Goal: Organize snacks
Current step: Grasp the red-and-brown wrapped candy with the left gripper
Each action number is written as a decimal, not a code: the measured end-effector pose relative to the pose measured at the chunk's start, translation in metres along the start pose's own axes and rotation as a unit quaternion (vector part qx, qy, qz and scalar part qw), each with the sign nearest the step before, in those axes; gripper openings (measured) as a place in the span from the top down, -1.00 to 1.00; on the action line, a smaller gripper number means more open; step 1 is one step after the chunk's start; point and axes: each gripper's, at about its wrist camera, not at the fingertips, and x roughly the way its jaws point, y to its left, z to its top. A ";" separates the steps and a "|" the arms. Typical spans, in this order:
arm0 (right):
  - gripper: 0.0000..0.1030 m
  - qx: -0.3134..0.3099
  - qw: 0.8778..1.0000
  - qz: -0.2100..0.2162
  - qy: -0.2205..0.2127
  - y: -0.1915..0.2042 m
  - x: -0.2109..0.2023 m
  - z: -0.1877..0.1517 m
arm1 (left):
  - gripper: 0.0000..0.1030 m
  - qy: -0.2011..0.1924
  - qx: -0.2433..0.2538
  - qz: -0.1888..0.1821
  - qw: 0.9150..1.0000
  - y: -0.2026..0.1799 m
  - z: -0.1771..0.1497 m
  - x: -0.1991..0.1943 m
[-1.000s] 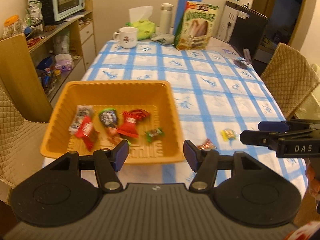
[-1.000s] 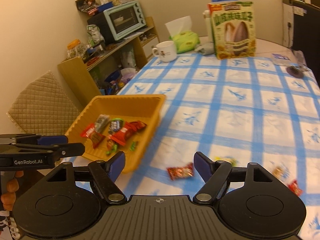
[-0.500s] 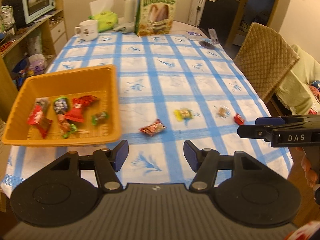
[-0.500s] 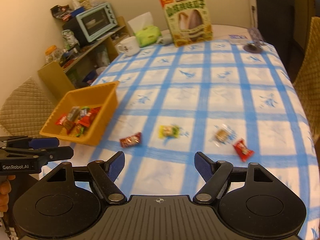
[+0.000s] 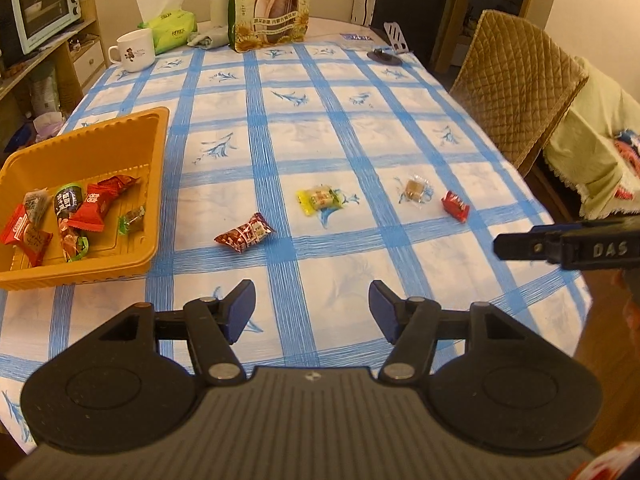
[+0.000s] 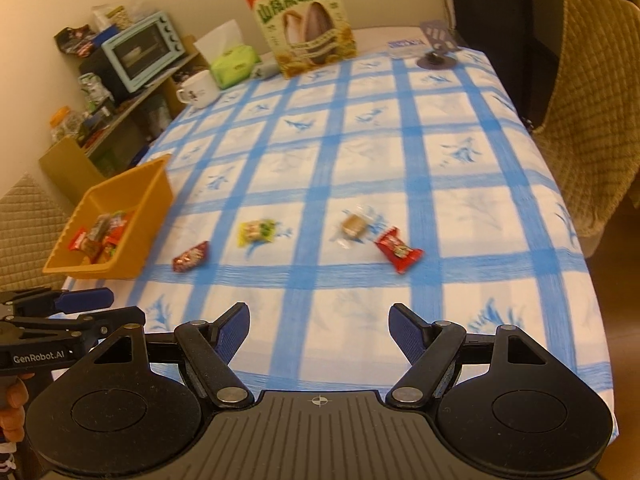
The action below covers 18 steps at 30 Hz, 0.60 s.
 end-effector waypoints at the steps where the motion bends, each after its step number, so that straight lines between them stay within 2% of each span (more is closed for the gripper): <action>1: -0.48 0.003 1.000 -0.002 0.000 -0.003 0.000 -0.001 | -0.21 0.000 0.002 0.001 1.000 -0.001 -0.001 0.003; 9: -0.48 0.016 1.000 -0.022 0.006 -0.021 0.006 -0.003 | -0.21 0.003 0.001 0.018 1.000 -0.002 -0.003 0.027; 13: -0.48 0.021 0.999 -0.030 0.015 -0.027 0.013 -0.004 | -0.20 0.002 0.025 0.032 0.999 -0.003 0.004 0.042; 18: -0.48 0.028 0.999 -0.038 0.022 -0.033 0.023 0.001 | -0.10 0.006 0.053 0.058 0.997 0.000 0.017 0.065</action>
